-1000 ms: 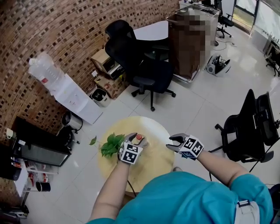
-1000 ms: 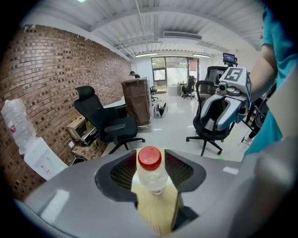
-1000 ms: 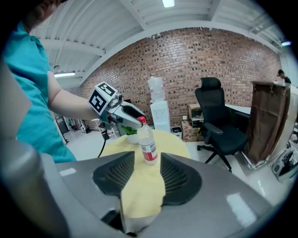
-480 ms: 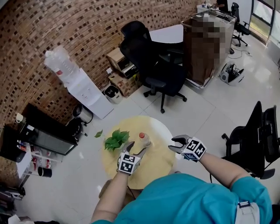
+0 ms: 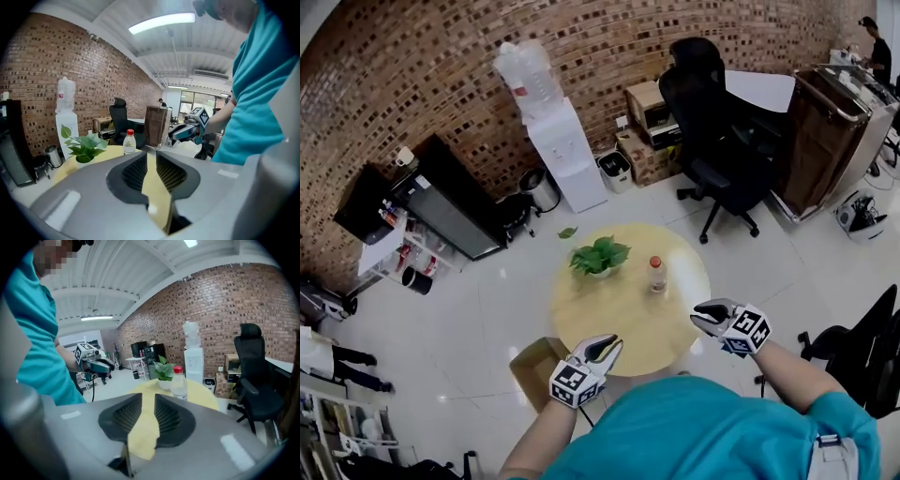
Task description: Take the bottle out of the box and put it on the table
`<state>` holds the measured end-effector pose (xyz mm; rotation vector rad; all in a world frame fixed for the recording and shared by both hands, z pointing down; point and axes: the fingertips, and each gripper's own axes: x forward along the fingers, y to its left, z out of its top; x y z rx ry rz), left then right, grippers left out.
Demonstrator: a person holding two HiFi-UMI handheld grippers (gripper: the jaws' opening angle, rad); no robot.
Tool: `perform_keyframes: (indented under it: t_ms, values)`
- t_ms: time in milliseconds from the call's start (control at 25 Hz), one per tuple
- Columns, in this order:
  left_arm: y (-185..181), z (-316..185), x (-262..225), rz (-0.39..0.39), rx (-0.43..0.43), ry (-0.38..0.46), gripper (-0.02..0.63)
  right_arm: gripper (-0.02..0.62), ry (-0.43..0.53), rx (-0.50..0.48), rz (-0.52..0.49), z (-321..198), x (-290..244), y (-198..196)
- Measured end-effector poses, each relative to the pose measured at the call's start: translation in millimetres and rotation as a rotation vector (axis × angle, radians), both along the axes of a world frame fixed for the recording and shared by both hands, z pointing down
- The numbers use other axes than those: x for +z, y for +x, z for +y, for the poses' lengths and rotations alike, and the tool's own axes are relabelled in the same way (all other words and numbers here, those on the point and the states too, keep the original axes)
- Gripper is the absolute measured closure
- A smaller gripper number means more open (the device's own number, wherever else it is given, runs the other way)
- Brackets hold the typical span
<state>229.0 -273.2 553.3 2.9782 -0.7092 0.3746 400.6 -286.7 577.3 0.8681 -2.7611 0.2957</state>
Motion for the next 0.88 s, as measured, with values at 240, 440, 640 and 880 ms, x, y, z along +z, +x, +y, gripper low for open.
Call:
perform_keyframes:
  t_ms: [240, 440, 640, 880]
  values:
    - [-47.3, 62.0, -41.8, 0.084, -0.016, -0.010, 0.579, 0.594, 0.010, -0.007, -0.061, 60.0, -62.5, -19.0]
    - [-84.5, 116.7, -72.8, 0.071, 0.027, 0.038, 0.589, 0.594, -0.013, 0.038, -0.073, 103.8, -83.3, -45.8]
    - [-124.5, 152.4, -74.4, 0.081, 0.037, 0.009, 0.591, 0.594, -0.040, 0.044, -0.115, 136.7, -91.1, -91.9]
    - [-102.7, 185.7, -79.8, 0.117, 0.047, -0.009, 0.591, 0.594, -0.021, 0.012, -0.078, 173.6, -107.2, -89.4]
